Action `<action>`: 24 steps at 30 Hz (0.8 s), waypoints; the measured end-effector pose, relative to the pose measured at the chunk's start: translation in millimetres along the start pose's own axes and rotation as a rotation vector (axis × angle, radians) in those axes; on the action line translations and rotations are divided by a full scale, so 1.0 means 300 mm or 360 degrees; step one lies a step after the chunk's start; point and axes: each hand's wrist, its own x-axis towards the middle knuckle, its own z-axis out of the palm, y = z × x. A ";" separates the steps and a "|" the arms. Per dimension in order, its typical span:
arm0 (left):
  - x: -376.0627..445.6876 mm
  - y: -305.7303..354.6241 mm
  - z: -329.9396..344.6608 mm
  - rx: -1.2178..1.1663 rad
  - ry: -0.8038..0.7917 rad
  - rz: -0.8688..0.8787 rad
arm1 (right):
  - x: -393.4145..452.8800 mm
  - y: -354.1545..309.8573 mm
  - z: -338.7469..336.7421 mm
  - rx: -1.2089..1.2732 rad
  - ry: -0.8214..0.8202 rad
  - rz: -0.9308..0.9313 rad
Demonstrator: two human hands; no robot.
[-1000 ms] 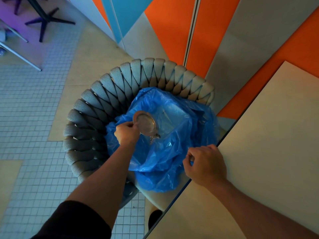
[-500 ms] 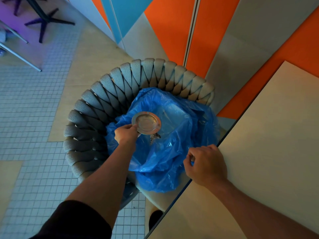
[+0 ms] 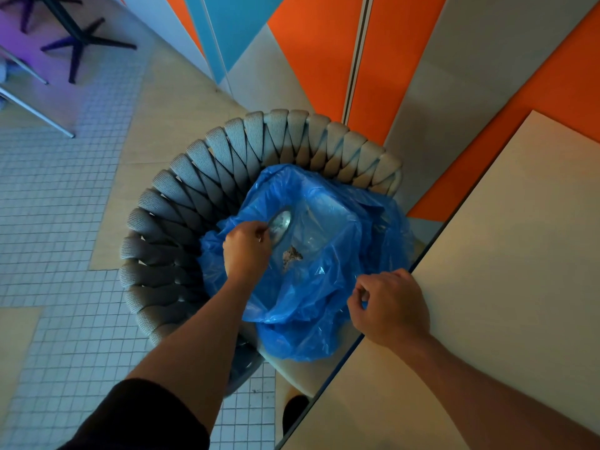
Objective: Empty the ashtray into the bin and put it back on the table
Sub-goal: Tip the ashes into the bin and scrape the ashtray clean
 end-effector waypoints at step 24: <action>-0.014 0.029 0.006 0.0589 -0.0337 0.0591 | -0.004 0.008 0.005 0.0012 0.0007 0.0005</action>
